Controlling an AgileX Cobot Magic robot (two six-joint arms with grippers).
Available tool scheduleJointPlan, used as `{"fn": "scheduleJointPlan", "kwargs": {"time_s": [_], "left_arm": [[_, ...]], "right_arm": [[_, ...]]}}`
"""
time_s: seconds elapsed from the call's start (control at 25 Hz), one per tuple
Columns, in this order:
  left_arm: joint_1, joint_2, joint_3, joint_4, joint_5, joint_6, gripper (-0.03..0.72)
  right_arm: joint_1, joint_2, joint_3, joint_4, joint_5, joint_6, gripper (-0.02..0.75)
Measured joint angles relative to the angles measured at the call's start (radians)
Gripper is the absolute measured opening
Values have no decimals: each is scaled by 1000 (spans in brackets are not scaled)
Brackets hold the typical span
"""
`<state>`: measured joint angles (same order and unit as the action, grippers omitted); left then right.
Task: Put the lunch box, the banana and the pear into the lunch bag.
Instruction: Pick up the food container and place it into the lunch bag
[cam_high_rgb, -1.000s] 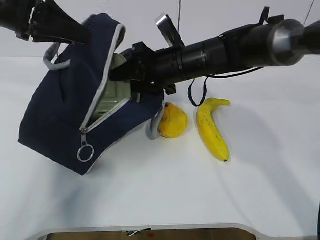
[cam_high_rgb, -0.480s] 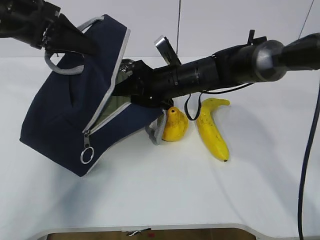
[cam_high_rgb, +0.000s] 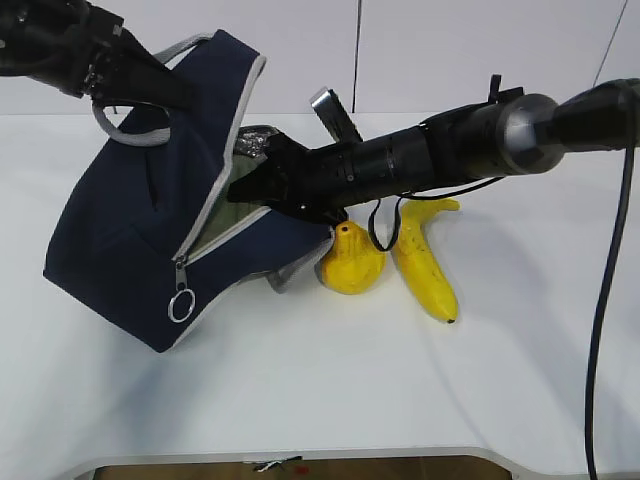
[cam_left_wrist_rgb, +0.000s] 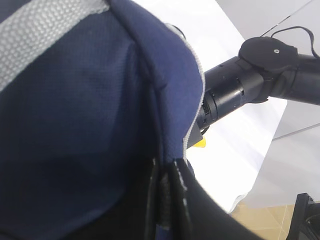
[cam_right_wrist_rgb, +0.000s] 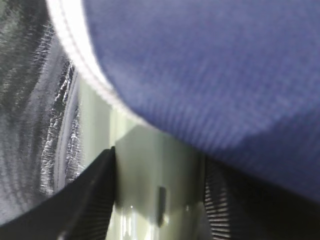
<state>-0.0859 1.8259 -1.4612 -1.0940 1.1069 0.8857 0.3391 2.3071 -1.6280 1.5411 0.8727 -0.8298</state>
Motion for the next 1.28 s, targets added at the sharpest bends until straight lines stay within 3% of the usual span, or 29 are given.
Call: {"fn": "scheduleJointPlan", "kwargs": {"time_s": [0.44, 0.92, 1.08, 1.28], "left_arm": [[0, 0, 0, 31, -13, 0, 25], [16, 0, 0, 37, -18, 0, 25], [27, 0, 0, 37, -14, 0, 25], [30, 0, 0, 37, -12, 0, 25]], "right_arm": [[0, 0, 0, 8, 15, 7, 461], [-88, -8, 0, -11, 262, -1, 463], [-113, -73, 0, -121, 253, 4, 463], [-118, -204, 0, -406, 200, 98, 463]]}}
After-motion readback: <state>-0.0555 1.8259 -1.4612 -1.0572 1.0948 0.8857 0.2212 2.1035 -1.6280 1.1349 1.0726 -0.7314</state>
